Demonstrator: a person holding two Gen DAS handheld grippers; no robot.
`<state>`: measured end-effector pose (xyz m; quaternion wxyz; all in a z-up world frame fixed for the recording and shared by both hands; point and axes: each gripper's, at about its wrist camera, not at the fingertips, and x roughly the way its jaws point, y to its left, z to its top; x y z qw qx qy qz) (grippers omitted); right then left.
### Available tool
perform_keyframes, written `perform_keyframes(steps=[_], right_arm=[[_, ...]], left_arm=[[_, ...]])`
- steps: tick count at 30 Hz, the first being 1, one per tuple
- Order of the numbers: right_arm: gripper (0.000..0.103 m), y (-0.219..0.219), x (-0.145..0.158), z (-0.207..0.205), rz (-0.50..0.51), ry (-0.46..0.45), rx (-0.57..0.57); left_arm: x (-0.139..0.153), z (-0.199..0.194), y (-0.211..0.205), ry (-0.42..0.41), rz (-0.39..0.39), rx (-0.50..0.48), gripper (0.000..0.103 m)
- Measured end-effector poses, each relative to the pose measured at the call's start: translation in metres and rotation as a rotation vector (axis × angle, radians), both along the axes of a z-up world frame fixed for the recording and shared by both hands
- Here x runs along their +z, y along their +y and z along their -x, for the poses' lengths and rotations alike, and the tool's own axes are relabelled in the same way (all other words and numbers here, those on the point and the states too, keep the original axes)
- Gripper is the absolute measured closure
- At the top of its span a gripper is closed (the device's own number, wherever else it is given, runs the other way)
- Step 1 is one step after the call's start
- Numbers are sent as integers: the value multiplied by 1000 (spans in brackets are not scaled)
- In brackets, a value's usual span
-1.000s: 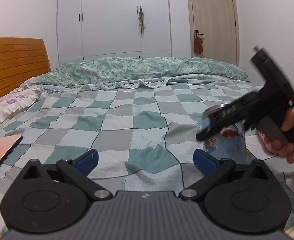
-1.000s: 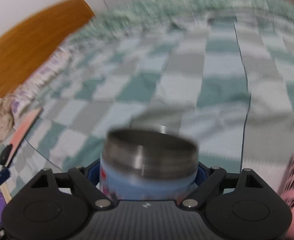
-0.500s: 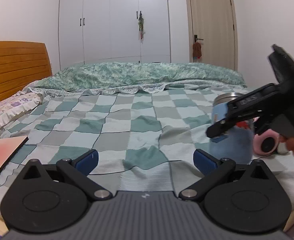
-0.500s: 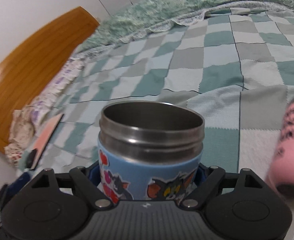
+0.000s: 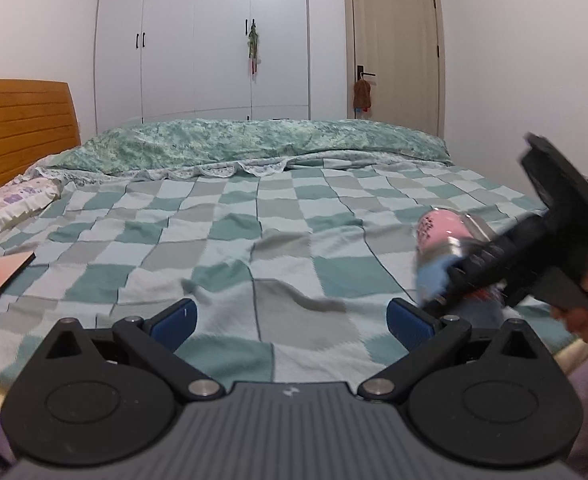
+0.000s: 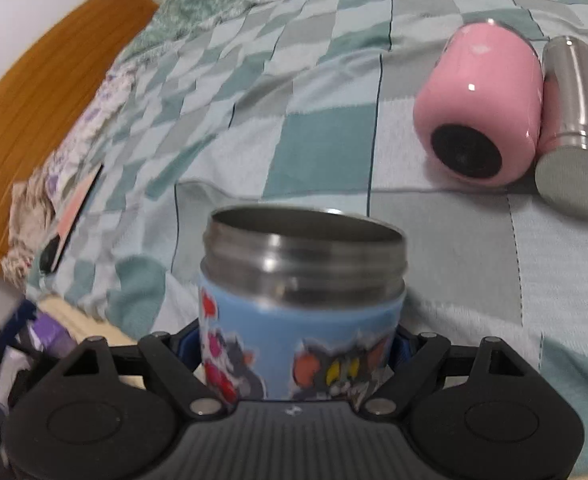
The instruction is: Flip cup upright
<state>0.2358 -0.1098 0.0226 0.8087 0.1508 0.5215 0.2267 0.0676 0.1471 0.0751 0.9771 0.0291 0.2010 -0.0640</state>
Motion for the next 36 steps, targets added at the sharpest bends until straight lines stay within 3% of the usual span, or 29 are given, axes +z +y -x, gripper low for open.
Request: perform_keyframes(steps=[6,8,15,19,25,30,36], right_arm=[[17,-1,-9,-7,-13,-1,8],[6,-11,-3,0,-15,-47,20],[0,-76,23,40,-32,-353,7],[0,-110,26,58,14,-515,-2],[0,-139,22,68,102,-658,29],[0,-157,12,70,101,-713,-9],[0,-168,5,66,142,-772,4]], left_arm=[[1,20,-16,5,7,17,0],[2,24,-22,6,9,11,0],[5,32,-54,1,26,-10,0],[3,29,-78,24,40,-4,0],[2,13,-117,99,12,0,0],[0,-8,-146,195,3,-51,0],[3,-59,-167,307,-41,-3,0]])
